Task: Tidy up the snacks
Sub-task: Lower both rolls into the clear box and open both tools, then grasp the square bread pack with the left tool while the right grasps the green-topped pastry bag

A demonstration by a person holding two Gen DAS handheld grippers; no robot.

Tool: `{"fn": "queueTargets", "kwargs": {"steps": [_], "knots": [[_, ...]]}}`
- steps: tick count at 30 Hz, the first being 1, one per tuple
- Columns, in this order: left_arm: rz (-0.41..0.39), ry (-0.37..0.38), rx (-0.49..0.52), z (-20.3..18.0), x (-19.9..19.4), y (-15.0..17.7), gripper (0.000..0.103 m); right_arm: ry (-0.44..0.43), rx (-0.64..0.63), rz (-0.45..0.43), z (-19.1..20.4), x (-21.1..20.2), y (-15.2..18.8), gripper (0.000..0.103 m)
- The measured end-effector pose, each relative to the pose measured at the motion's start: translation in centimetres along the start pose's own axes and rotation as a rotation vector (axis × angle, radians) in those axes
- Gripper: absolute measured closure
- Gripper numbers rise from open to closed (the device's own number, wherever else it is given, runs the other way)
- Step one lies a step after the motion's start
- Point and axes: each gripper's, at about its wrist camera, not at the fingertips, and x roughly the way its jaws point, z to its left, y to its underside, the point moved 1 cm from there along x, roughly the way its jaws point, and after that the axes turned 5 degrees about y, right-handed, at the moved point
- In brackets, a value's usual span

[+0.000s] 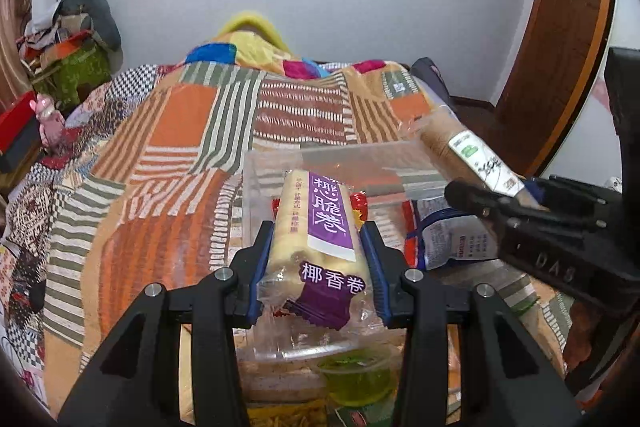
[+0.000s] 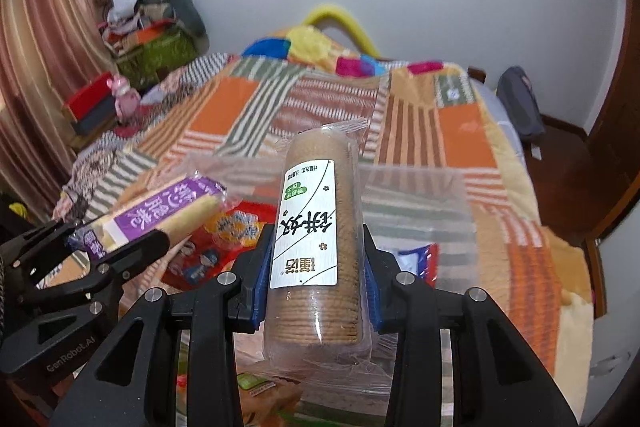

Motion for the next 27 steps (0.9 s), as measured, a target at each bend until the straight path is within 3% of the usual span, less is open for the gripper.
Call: {"fn": "queueTargets", "kwargs": {"steps": [11,16,20,27], "knots": [[0.053,0.009,-0.01,0.6,1.5,0.7,0.06,-0.02,-0.012,0.084,-0.1,1.5,0.1,0.067],[0.045,0.037,0.009,0.2,-0.4,0.7,0.06,-0.002,-0.03,0.057,0.2,0.2,-0.2,0.061],[0.015,0.038,0.026,0.5,-2.9,0.5,0.055,0.011,-0.033,0.004,0.0,-1.8,-0.2,0.051],[-0.013,0.035,0.018,2.7,-7.2,0.9,0.048,-0.004,0.013,-0.085,-1.2,-6.0,0.1,0.046]]}}
